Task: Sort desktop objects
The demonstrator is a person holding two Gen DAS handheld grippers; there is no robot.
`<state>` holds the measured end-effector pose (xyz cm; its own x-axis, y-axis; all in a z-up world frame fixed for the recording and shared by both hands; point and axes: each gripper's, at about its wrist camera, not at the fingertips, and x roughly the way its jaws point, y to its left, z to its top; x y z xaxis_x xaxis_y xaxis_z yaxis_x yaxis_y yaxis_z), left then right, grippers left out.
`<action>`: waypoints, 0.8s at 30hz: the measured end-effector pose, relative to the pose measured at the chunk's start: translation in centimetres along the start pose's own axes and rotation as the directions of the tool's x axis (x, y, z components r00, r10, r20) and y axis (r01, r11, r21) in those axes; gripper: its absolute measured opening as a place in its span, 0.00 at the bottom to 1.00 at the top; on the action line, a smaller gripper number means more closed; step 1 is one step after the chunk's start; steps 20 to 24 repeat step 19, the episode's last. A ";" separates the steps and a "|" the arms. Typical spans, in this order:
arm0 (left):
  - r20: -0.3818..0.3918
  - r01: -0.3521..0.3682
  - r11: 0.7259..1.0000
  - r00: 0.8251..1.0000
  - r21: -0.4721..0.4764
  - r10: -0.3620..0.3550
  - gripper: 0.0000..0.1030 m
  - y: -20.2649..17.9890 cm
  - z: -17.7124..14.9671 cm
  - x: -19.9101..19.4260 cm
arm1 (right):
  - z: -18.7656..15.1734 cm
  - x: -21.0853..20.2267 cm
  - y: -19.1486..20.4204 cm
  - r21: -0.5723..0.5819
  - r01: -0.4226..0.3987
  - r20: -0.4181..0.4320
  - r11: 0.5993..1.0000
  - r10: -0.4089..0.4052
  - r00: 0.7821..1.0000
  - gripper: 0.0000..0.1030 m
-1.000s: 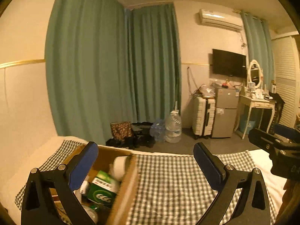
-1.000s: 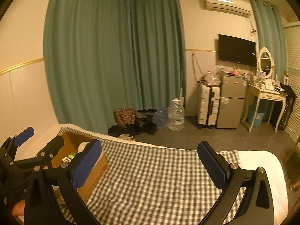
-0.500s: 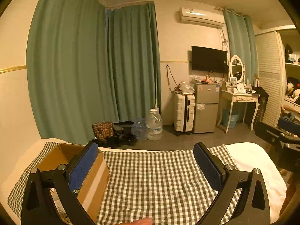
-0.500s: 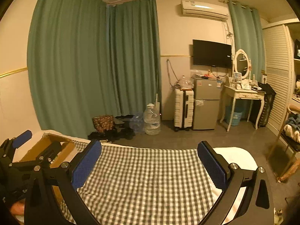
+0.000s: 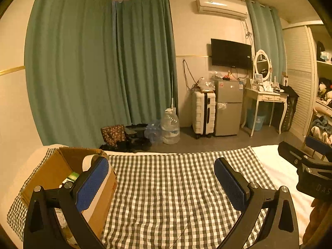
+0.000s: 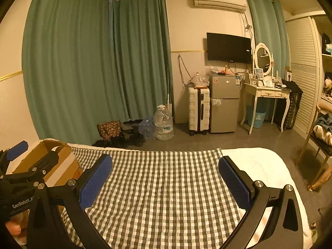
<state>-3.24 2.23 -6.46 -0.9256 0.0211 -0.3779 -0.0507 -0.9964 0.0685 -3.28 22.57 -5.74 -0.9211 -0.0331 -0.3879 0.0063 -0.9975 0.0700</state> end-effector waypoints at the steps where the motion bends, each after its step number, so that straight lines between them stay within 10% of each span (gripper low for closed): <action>1: -0.004 0.000 1.000 1.000 -0.002 0.000 1.00 0.1 -0.1 0.1 | -0.1 0.2 0.0 -0.003 0.002 -0.003 1.000 -0.002 1.000 1.00; 24: -0.037 0.007 1.000 0.999 0.011 -0.006 1.00 0.4 -0.7 0.7 | -1.0 0.8 0.6 -0.021 0.004 -0.026 1.000 -0.004 1.000 1.00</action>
